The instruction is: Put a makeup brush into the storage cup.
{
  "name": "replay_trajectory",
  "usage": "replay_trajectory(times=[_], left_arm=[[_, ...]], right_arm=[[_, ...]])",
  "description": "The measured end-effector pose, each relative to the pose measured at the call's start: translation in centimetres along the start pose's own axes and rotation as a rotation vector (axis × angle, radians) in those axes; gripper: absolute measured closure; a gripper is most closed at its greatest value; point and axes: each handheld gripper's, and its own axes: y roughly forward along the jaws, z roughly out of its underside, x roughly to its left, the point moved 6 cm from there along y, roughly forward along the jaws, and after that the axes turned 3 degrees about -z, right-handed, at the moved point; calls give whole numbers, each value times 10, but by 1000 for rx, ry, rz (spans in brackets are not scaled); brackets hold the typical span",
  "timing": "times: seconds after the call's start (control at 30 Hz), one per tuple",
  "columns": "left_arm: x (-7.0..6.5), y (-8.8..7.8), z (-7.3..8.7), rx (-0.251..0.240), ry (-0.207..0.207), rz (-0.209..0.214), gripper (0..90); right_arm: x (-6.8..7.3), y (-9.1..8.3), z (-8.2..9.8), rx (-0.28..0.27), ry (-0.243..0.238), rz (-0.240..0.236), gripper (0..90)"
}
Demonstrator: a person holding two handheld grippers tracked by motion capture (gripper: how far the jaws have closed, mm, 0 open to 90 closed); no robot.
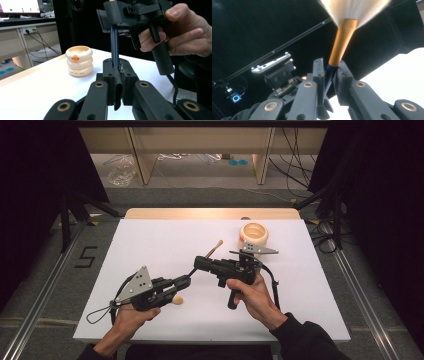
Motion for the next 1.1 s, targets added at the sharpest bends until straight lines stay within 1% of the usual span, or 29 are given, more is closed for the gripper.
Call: replay_trajectory(times=[0.03, 0.07, 0.1, 0.13, 0.17, 0.23, 0.33, 0.37, 0.43, 0.5, 0.53, 0.57, 0.63, 0.67, 0.73, 0.77, 0.87, 0.9, 0.93, 0.97, 1.0, 1.1], left_arm=[[0, 0, 0, 0, 4, 3, 847], [0, 1, 0, 5, -1, 1, 847], [0, 1, 1, 7, -2, 0, 846], [0, 2, 1, 8, 1, -1, 846], [-1, 3, 1, 10, -4, -1, 846], [-1, 3, 1, 8, 0, -7, 847], [-2, 5, 2, 17, -14, -8, 847], [-2, 6, 2, 19, -14, -6, 847], [-2, 7, 3, 20, -24, -4, 847], [-3, 7, 3, 21, -24, -4, 847], [-3, 7, 3, 24, -28, -3, 847], [-3, 8, 4, 26, -34, 0, 847], [-4, 9, 4, 27, -36, 6, 847], [-4, 10, 5, 29, -44, 6, 847], [-4, 10, 5, 33, -38, 7, 846], [-4, 10, 5, 34, -34, 7, 845], [-5, 11, 6, 41, -36, 11, 843], [-5, 11, 6, 41, -30, 16, 843], [-5, 11, 6, 44, -25, 19, 843], [-5, 11, 7, 46, -27, 12, 842], [-5, 11, 7, 47, -22, 13, 841], [-6, 12, 7, 54, -11, 15, 839]], right_arm=[[0, 1, 0, -7, -9, -3, 828], [1, 1, 0, -4, -6, -5, 834], [1, 1, -1, -9, -13, -12, 838], [2, 2, 0, -5, -6, -12, 842], [3, 2, -1, -1, -11, -15, 843], [4, 3, -1, 1, -30, -6, 843], [5, 3, -2, 4, -40, -1, 844], [6, 3, -2, 0, -55, -2, 845], [6, 4, -2, 10, -60, 3, 845], [6, 4, -2, 11, -60, 4, 845], [6, 4, -2, 7, -70, 8, 845], [7, 4, -2, 14, -66, 8, 846], [8, 5, -3, 14, -86, 10, 846], [9, 5, -3, 22, -88, 13, 845], [10, 5, -3, 36, -103, 13, 846], [10, 5, -3, 36, -123, 14, 846], [12, 7, -3, 45, -152, 17, 846], [13, 7, -3, 50, -162, 19, 846], [13, 7, -3, 54, -166, 23, 846], [13, 8, -2, 56, -168, 13, 846], [13, 8, -2, 60, -178, 21, 846], [14, 8, -2, 70, -187, 20, 846]])
